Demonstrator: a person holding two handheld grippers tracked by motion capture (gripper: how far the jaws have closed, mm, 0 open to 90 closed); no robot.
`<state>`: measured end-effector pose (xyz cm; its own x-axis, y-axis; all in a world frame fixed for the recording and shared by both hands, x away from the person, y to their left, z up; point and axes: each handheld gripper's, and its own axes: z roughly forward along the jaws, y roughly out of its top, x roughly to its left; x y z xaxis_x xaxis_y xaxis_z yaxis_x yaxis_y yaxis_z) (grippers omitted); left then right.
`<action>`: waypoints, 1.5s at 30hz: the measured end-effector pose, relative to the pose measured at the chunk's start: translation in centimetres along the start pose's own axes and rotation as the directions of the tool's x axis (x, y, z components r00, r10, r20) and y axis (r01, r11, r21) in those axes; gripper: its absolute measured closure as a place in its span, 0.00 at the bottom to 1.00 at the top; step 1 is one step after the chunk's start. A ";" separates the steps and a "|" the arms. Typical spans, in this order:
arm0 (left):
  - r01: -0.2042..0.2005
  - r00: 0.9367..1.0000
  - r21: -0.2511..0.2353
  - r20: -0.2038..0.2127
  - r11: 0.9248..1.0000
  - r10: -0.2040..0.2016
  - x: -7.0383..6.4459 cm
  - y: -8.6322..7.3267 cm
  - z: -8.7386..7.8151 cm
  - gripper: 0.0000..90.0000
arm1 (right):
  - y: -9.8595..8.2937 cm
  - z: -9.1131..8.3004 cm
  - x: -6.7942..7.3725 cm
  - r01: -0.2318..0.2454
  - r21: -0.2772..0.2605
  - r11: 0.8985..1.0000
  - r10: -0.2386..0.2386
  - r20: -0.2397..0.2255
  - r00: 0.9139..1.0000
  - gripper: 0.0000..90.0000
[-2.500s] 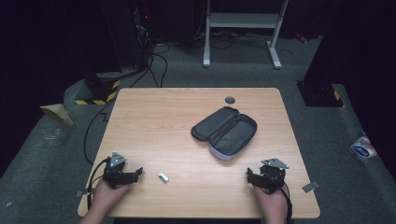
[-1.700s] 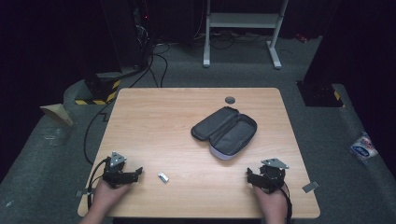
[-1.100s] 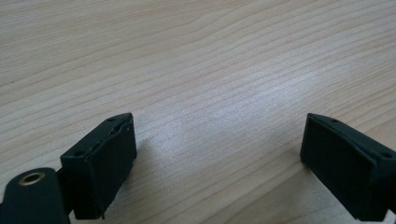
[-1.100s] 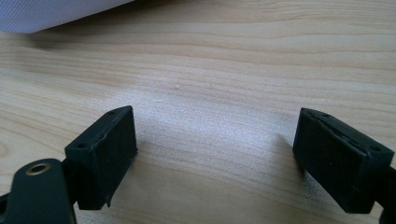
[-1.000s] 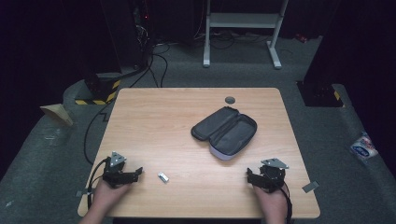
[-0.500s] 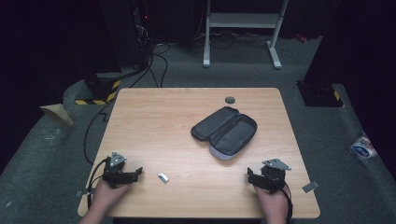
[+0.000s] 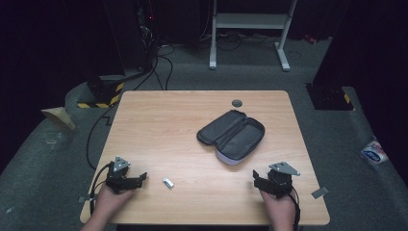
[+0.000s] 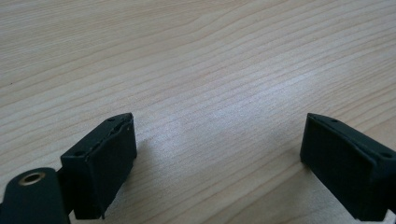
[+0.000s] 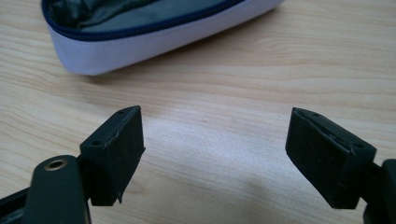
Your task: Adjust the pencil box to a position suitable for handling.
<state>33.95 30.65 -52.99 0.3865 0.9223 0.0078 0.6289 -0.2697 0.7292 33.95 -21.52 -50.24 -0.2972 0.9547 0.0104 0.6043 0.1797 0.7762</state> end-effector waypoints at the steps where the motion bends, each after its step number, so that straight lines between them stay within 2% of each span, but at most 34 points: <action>1: -0.003 1.000 0.000 0.000 1.000 0.003 0.0 0.0 0.0 0.12 | 0.2 -0.2 0.2 0.006 -0.014 1.000 -0.006 -0.002 1.000 0.23; 13: -0.003 1.000 -0.003 0.007 1.000 0.003 0.0 0.0 0.0 0.12 | 1.1 -0.3 1.4 0.021 -0.039 0.999 -0.022 -0.024 0.999 0.25; 16: -0.006 1.000 -0.002 0.009 1.000 0.006 0.0 0.0 0.0 0.12 | 1.5 -0.4 1.6 0.044 -0.056 0.997 -0.046 -0.026 0.999 0.24; 25: -0.006 1.000 0.002 0.011 1.000 0.006 0.0 0.0 0.1 0.10 | 2.7 0.0 2.2 0.056 -0.076 0.996 -0.060 -0.051 0.997 0.25; 45: -0.009 1.000 0.004 0.012 1.000 0.009 0.0 0.0 0.1 0.09 | 5.0 1.2 4.6 0.100 -0.076 0.992 -0.107 -0.098 0.989 0.28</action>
<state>34.03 30.58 -53.03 0.4002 0.9164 0.0057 0.6282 -0.2789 0.7263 36.52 -15.94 -47.11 -0.4312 0.9022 -0.0109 0.5135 0.2553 0.8192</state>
